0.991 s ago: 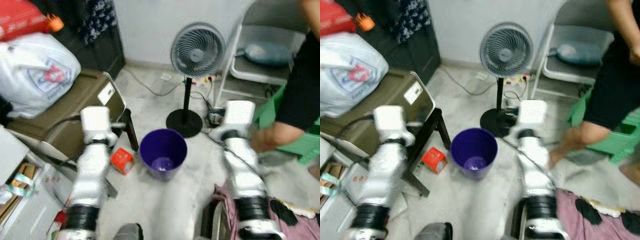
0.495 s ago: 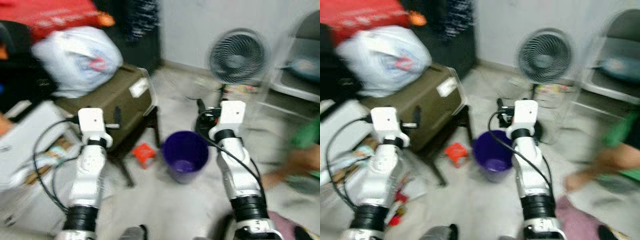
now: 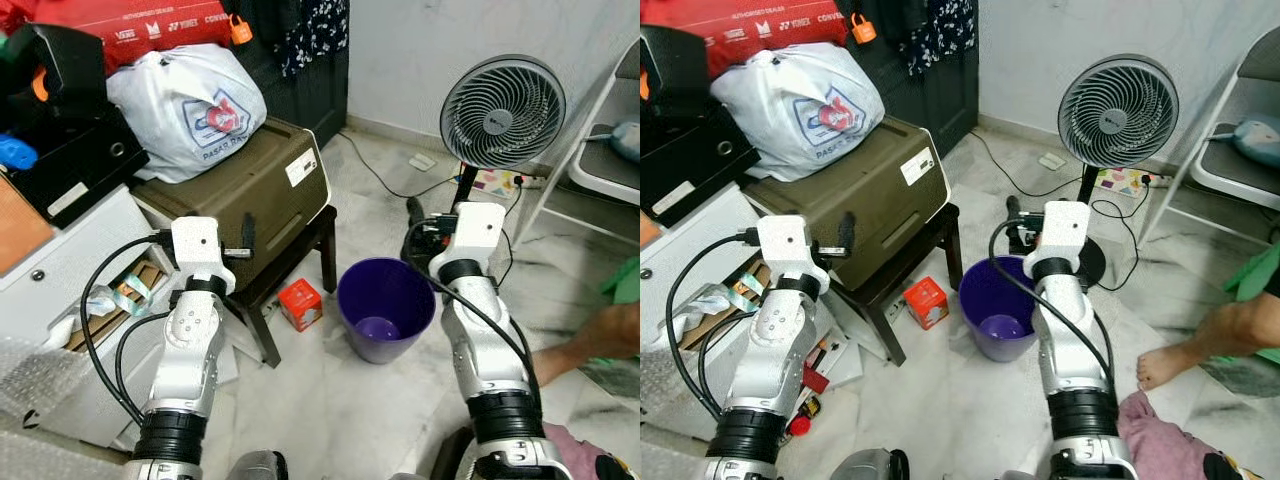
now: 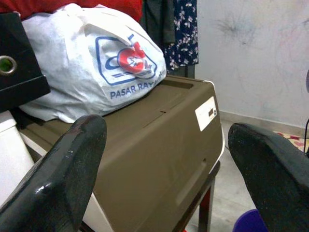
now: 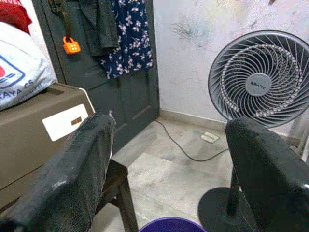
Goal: Clean up the room
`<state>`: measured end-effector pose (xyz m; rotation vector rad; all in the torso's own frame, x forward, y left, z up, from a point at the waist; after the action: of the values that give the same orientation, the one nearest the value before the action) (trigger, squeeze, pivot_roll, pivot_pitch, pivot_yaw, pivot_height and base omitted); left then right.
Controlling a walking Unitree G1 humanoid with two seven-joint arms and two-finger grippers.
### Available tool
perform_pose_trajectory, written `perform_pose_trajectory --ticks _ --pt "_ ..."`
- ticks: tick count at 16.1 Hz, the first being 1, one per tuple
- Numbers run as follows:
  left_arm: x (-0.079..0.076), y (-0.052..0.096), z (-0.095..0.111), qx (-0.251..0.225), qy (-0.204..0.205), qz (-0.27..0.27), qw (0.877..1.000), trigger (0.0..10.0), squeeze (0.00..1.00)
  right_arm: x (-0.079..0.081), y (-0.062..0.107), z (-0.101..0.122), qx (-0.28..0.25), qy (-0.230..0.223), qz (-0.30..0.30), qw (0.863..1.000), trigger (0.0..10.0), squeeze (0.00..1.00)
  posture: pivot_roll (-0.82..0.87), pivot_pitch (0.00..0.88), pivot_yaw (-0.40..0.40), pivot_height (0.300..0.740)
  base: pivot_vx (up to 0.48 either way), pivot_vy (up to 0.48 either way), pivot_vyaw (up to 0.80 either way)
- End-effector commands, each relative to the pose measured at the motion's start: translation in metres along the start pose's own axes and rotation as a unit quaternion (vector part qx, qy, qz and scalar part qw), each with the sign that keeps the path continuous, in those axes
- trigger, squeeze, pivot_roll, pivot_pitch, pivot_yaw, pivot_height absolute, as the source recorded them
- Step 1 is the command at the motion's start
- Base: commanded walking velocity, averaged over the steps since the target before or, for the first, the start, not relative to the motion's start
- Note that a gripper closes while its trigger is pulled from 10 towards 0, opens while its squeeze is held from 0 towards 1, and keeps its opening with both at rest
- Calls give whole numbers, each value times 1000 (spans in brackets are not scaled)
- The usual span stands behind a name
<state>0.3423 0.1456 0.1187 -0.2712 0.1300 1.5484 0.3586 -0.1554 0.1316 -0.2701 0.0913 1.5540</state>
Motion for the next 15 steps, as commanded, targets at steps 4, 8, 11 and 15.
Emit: perform_pose_trajectory --ticks 4,8,11,15 --pt "1 0 4 -5 -2 -2 1000 10000 0 5 0 3 -6 7 7 1000 10000 0 -13 61 50 740 0 0 709" --pt "1 0 3 -4 -2 -3 1000 10000 0 4 0 3 -6 6 6 1000 10000 0 -13 61 50 740 0 0 800" --pt "-1 0 3 -4 -1 -7 1000 10000 0 4 0 3 -6 4 3 1000 10000 0 -16 63 51 740 0 0 431" --pt "-4 0 4 -4 5 -21 1000 10000 0 4 0 2 -5 2 1 1000 10000 0 -17 64 53 740 0 0 0"
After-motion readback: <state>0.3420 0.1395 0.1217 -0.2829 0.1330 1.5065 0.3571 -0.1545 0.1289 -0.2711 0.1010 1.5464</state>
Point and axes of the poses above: a point about 5 cm out from each wrist's last joint towards the gripper, its own y axis pointing back from the gripper into the wrist, its own z axis along the axis of the wrist's last joint, x = y × z, the point moved 4 cm from there along -y, pointing out of the wrist towards the gripper, and after that the axes turned 14 degrees about y, right-handed, at the moved point
